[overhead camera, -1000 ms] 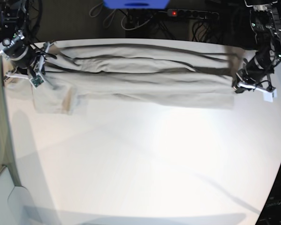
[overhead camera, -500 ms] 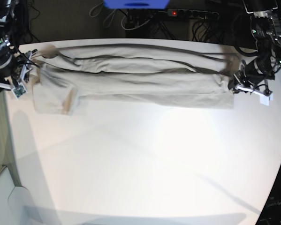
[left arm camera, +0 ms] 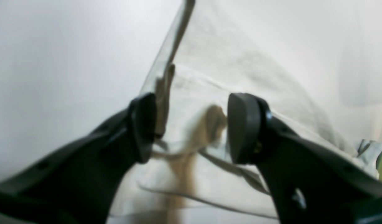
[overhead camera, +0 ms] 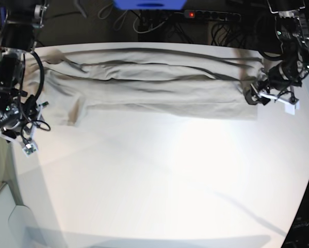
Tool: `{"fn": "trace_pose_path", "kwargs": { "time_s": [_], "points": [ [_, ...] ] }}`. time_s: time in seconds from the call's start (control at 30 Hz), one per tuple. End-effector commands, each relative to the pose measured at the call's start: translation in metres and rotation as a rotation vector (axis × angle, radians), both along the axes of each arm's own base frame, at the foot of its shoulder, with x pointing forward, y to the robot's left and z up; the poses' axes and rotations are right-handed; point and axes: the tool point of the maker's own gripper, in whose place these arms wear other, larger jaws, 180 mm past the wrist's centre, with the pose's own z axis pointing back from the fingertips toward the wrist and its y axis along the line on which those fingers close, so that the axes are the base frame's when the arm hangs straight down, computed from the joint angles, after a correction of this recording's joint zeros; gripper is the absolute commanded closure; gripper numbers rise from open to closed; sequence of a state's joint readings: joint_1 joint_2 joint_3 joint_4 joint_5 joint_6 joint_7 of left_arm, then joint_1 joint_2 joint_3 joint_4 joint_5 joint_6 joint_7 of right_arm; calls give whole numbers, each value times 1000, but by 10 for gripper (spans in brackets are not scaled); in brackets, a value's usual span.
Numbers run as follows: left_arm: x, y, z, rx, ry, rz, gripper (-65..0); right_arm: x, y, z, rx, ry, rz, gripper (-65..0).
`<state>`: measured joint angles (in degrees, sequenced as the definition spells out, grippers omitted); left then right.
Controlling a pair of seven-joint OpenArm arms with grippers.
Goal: Layout the t-shirt on the table in an organized manner, then fold the t-shirt properly
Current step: 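Release the hem and regrasp the folded strip ends with both grippers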
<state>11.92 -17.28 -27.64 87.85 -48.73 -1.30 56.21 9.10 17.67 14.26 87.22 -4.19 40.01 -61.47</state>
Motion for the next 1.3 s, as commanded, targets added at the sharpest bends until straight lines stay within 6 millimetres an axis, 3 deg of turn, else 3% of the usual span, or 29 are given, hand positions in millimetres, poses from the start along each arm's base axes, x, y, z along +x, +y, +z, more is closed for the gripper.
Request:
{"fn": "trace_pose_path", "kwargs": {
  "time_s": [0.0, 0.17, 0.3, 0.37, 0.5, 0.63, 0.73, 0.9, 1.0, 1.13, 1.27],
  "points": [
    [6, 2, 10, 6, -33, -5, -357, 15, -1, 7, 22, -32, -1, -348],
    [7, 2, 10, 7, -36, -6, -357, 22, 0, -29, 123, 44, -41, -348],
    [7, 2, 10, 6, -35, -5, -357, 21, 5, -41, 163, 44, -39, -318],
    [8, 2, 10, 5, -35, -4, -357, 17, 6, -45, 165, 50, -36, -251],
    [7, 3, 9, 5, -30, -2, -357, 11, 9, -51, 168, 65, -35, -6],
    [8, 2, 9, 2, -32, -2, -357, 13, 9, -40, 151, 32, -26, 0],
    [7, 2, 8, 2, -30, -1, -357, 7, 4, -12, 65, -19, 2, 0],
    [7, 2, 8, 2, -30, -1, -361, -21, 11, 33, -73, -73, 42, 0],
    [7, 2, 8, 2, -30, -1, -361, -43, 19, 48, -110, -89, 42, 0],
    [7, 3, 8, 5, -30, -2, -362, -69, 15, 39, -97, -57, -14, 0],
    [8, 4, 9, 8, -32, -2, -362, -89, 14, 12, -53, -3, -17, 0]
  ]
}}
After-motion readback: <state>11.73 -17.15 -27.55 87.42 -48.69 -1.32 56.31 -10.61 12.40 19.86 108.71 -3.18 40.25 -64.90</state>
